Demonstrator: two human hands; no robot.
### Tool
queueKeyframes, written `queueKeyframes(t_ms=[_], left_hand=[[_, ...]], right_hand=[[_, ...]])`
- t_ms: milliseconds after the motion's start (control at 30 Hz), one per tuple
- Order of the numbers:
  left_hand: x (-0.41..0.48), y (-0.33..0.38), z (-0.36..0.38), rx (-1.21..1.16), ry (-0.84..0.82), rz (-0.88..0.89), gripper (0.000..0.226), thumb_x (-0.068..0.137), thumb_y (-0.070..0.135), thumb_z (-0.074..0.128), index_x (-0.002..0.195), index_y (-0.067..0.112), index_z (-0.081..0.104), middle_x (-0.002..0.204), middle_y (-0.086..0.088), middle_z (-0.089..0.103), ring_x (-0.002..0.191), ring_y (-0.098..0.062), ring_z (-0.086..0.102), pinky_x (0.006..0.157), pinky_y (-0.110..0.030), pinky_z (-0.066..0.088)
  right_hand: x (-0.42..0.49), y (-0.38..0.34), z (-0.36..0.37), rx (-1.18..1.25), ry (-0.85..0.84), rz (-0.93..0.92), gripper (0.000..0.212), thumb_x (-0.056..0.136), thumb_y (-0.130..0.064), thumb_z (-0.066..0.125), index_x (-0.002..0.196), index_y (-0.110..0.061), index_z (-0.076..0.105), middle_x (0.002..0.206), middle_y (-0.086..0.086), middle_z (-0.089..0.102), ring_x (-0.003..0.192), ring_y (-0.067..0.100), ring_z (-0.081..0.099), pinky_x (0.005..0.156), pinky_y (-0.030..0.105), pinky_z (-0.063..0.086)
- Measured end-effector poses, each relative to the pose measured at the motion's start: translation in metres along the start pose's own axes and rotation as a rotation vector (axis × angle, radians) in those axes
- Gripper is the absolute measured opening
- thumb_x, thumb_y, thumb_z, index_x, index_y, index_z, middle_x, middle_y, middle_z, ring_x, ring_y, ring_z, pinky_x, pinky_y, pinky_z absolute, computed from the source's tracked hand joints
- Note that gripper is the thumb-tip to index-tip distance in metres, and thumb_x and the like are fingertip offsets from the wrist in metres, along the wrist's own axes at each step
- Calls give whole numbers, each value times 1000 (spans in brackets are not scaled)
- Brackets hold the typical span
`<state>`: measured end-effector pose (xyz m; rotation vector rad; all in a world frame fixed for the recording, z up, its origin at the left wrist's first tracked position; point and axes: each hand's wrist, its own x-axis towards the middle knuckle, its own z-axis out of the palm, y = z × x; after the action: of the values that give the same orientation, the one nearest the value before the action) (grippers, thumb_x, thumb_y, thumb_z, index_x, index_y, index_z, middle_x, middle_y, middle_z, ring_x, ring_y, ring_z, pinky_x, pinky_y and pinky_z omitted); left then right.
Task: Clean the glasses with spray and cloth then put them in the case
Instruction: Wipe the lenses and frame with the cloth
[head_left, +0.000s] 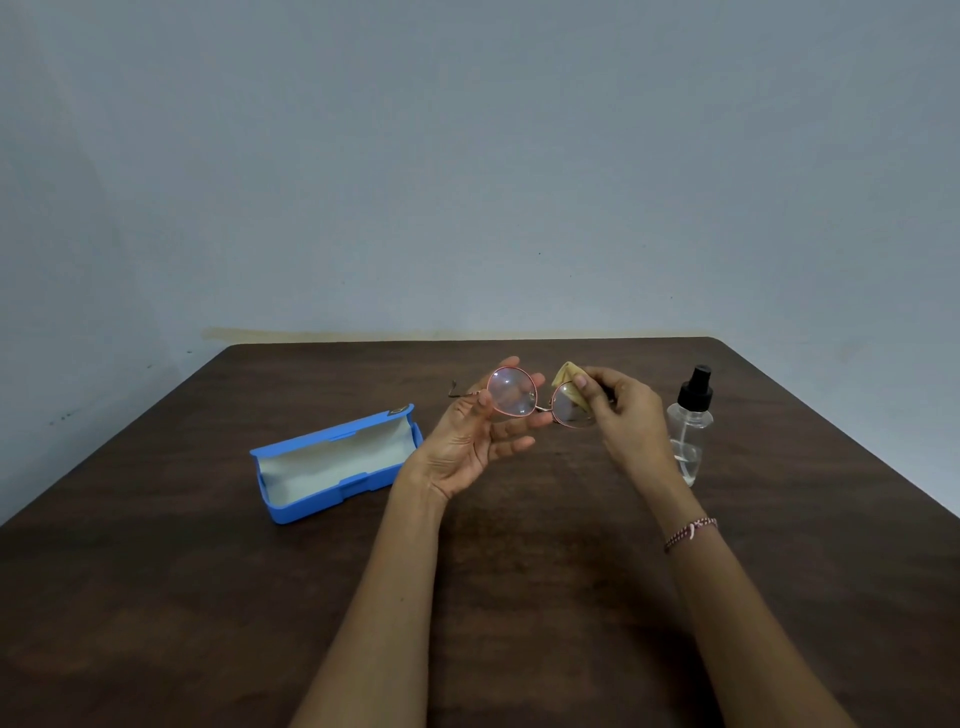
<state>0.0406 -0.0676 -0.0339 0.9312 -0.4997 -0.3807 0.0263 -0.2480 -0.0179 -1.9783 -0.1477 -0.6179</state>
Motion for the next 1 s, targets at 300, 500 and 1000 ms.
queueKeyframes(t_ms=[300, 500, 1000], left_hand=[[-1, 0, 1, -84, 15, 53, 77, 46, 36, 91, 113, 16, 61, 113, -9, 69, 99, -20, 68, 73, -27, 58], [0, -1, -1, -128, 20, 89, 73, 48, 31, 91, 112, 13, 63, 110, -14, 69, 98, -23, 68, 70, -28, 59], [3, -4, 3, -177, 53, 124, 64, 45, 28, 93, 105, 15, 72, 108, -14, 70, 99, -25, 68, 71, -31, 59]], right_hand=[[-2, -2, -1, -11, -52, 22, 27, 95, -26, 53, 113, -11, 66, 92, 2, 68, 90, 18, 62, 77, 32, 49], [-4, -5, 0, 3, -60, 20, 25, 94, -26, 53, 110, -13, 67, 88, 0, 68, 90, 22, 63, 77, 33, 50], [-6, -41, 0, 269, 271, -168, 15, 85, -32, 65, 95, -23, 71, 98, -9, 58, 81, -4, 57, 69, 9, 43]])
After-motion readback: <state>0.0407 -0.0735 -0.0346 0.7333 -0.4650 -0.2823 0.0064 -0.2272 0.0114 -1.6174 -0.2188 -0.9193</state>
